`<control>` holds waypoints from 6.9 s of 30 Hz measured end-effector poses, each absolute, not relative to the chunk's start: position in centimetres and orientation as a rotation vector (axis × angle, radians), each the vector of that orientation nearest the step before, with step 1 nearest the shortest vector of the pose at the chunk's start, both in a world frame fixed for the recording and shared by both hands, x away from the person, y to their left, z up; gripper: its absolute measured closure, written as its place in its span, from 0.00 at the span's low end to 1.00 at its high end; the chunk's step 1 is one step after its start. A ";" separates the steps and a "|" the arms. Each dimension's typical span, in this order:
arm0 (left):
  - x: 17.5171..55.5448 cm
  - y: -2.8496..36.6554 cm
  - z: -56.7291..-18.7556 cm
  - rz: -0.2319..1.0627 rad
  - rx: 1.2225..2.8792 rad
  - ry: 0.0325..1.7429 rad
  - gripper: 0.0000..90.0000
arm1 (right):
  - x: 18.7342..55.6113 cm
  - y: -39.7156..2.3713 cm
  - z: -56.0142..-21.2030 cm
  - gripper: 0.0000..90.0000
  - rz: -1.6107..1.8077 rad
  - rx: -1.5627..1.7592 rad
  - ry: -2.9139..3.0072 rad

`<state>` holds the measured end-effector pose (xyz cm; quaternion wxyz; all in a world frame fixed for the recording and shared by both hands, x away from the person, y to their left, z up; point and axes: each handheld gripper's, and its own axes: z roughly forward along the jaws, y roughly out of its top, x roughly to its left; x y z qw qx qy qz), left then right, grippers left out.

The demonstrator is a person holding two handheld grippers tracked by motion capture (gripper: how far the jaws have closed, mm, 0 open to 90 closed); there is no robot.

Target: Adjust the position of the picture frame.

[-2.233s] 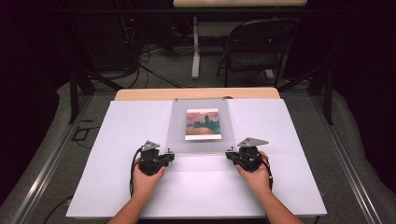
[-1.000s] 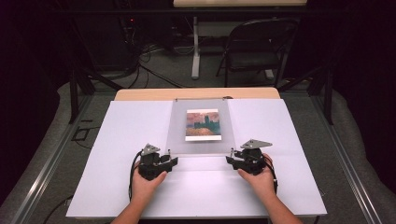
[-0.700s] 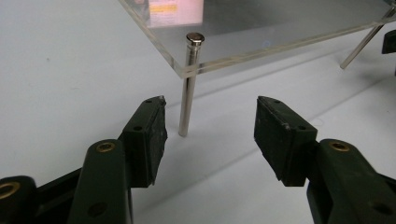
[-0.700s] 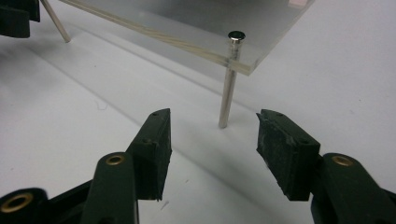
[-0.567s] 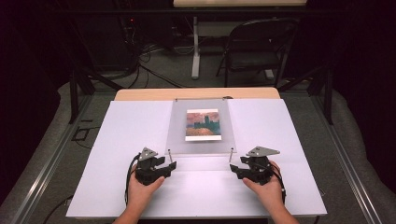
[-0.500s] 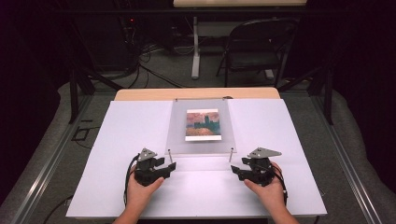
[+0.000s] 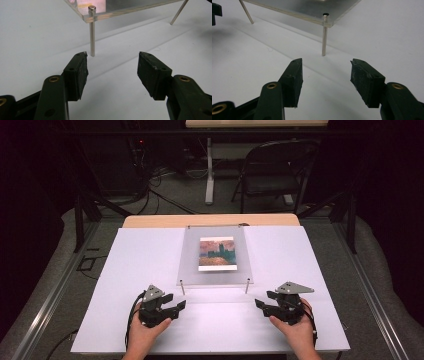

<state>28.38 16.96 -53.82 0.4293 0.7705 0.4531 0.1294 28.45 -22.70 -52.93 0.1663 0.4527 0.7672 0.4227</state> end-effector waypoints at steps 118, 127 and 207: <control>48.9 16.6 -48.9 0.301 1.877 1.316 0.48 | 49.0 -19.2 -49.4 0.46 1.202 1.411 2.132; 49.7 16.4 -50.2 0.248 1.884 1.331 0.49 | 49.6 -19.2 -50.3 0.49 1.169 1.473 2.119; 50.9 15.2 -53.7 -0.019 1.809 1.482 0.36 | 51.2 -18.9 -53.8 0.34 1.257 1.767 2.218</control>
